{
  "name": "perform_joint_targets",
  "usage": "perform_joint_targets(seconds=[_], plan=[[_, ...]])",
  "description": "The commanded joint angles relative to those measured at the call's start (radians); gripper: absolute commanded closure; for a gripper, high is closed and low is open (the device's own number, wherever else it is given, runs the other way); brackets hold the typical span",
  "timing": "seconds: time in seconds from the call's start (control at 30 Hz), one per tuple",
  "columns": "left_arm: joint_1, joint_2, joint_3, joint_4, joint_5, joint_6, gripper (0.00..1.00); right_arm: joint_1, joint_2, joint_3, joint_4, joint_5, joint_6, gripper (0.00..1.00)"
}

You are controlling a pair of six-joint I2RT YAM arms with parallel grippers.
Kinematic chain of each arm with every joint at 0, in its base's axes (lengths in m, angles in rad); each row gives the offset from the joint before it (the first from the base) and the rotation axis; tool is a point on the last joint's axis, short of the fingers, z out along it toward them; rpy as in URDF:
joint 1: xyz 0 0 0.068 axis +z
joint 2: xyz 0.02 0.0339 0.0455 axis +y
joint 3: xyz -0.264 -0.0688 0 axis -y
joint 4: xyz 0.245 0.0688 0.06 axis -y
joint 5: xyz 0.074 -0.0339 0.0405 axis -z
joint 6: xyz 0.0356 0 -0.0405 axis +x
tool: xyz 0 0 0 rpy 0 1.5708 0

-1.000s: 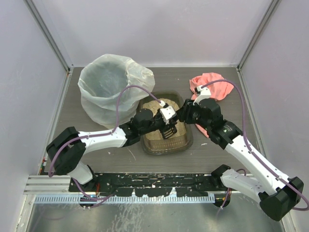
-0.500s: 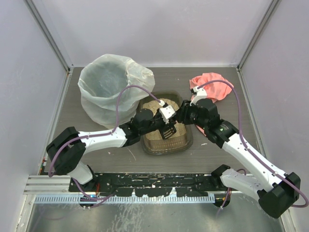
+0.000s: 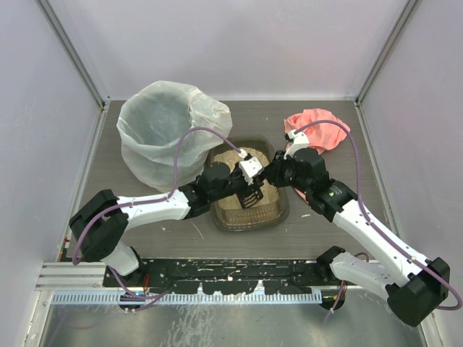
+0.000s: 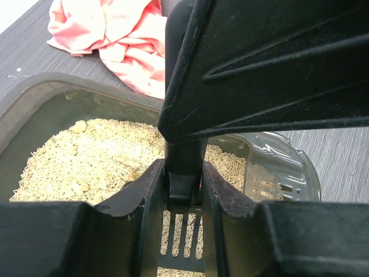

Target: Clean the litter box

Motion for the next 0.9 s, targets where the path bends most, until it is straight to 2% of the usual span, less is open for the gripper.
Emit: perform_joint_targets(seconds=[0.0, 0.17, 0.27, 0.4, 0.53, 0.63, 0.73, 0.87], plan=[[-0.005, -0.038, 0.040, 0.025, -0.010, -0.039, 0.62, -0.003, -0.012, 0.000, 0.059, 0.034, -0.008, 0.99], [-0.005, -0.140, 0.000, -0.019, -0.074, -0.056, 0.35, -0.003, -0.016, 0.010, 0.079, 0.075, 0.004, 0.99], [-0.005, -0.242, -0.023, -0.107, -0.170, -0.093, 0.25, -0.003, -0.008, 0.031, 0.078, 0.091, -0.003, 0.99], [-0.005, -0.399, -0.014, -0.330, -0.337, -0.201, 0.14, -0.004, -0.002, 0.058, 0.080, 0.106, -0.015, 0.99], [-0.005, -0.526, 0.042, -0.649, -0.429, -0.310, 0.08, -0.003, 0.008, 0.095, 0.075, 0.110, -0.059, 0.99], [-0.004, -0.583, 0.097, -0.853, -0.414, -0.335, 0.00, -0.004, 0.016, 0.115, 0.074, 0.111, -0.094, 0.99], [-0.003, -0.629, 0.144, -1.016, -0.392, -0.349, 0.02, -0.004, 0.024, 0.135, 0.074, 0.102, -0.136, 0.99], [-0.004, -0.699, 0.161, -1.140, -0.458, -0.410, 0.02, -0.004, 0.048, 0.176, 0.035, 0.097, -0.195, 0.99]])
